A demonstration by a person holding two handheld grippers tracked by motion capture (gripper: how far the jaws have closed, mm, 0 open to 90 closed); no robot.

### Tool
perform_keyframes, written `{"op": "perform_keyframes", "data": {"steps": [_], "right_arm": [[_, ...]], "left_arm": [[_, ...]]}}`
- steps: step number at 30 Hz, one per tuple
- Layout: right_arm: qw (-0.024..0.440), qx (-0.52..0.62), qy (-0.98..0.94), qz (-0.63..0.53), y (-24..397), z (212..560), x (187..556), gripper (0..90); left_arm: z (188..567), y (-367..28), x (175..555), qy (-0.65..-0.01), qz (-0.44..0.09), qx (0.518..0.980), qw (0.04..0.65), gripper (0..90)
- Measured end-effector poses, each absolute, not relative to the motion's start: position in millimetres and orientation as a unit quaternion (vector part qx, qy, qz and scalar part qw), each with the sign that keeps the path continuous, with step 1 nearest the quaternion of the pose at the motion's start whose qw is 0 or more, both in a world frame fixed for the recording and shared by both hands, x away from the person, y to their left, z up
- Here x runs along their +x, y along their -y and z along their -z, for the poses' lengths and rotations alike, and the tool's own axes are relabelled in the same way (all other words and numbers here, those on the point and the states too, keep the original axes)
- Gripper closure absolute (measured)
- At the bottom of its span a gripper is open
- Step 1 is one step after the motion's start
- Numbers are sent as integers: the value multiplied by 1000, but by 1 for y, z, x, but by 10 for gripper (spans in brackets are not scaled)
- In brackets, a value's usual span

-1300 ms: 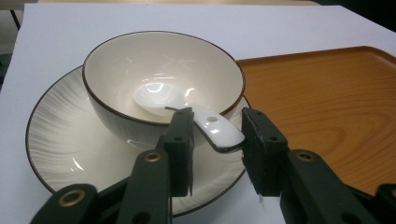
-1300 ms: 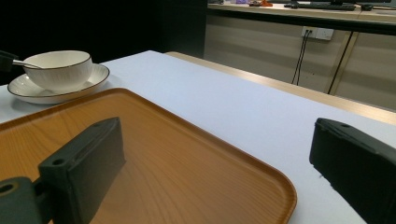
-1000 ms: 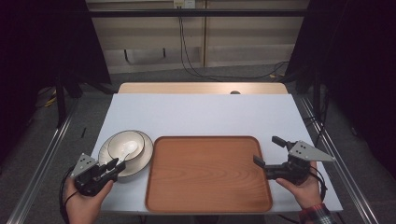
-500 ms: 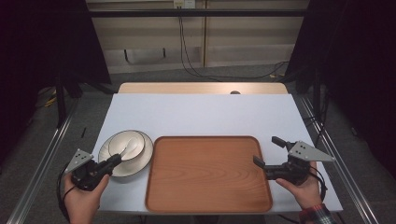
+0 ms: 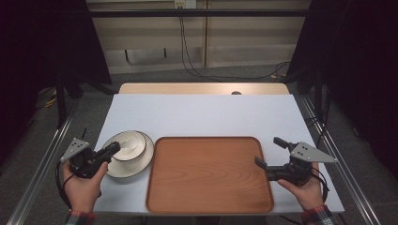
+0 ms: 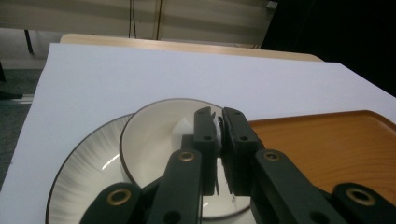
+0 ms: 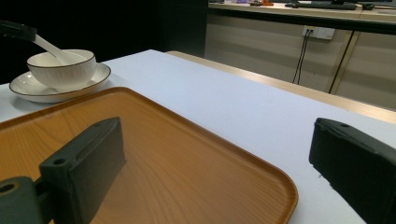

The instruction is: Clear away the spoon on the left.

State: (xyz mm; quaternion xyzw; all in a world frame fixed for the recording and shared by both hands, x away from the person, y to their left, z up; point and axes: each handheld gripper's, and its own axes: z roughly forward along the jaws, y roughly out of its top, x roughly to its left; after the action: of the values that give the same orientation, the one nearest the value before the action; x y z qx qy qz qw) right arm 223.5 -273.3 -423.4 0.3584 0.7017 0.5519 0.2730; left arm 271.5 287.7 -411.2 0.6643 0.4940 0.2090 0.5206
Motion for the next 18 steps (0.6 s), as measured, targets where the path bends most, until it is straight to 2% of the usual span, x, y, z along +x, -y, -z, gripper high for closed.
{"op": "perform_keyframes", "data": {"steps": [18], "right_arm": [[276,363,-699,-551,275,423,223,31]], "left_arm": [[398,-271,304,-481,-230,660,529,848]]}}
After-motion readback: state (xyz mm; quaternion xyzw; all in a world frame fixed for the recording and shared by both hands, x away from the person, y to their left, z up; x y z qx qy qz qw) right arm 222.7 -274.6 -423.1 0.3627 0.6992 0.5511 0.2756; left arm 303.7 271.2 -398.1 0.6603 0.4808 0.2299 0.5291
